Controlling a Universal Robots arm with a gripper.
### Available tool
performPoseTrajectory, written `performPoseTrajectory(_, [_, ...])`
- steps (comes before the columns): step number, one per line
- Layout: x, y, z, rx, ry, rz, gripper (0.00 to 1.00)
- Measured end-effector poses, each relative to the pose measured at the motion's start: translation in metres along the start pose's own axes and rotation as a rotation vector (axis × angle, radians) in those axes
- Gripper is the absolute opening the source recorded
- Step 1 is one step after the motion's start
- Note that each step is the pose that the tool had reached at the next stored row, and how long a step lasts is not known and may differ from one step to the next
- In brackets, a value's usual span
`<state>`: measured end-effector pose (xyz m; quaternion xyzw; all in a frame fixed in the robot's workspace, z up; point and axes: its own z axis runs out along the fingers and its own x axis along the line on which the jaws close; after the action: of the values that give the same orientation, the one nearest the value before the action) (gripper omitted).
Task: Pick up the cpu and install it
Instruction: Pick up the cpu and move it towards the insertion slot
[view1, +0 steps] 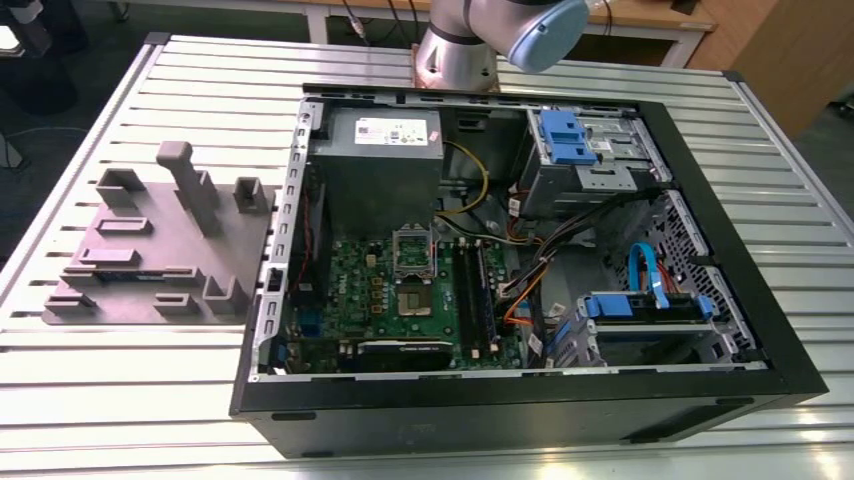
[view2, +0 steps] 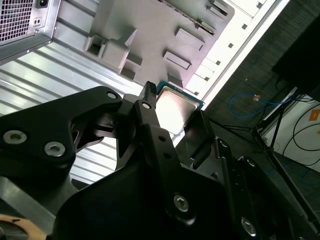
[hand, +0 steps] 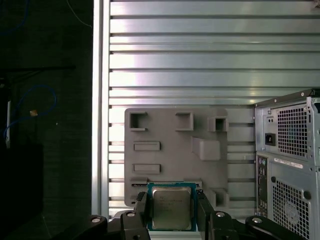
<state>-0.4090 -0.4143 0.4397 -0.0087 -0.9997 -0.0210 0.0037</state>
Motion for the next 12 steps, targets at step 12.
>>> performPoseTrajectory(12, [-0.0026, 0.0, 0.0, 0.0, 0.0, 0.0, 0.47])
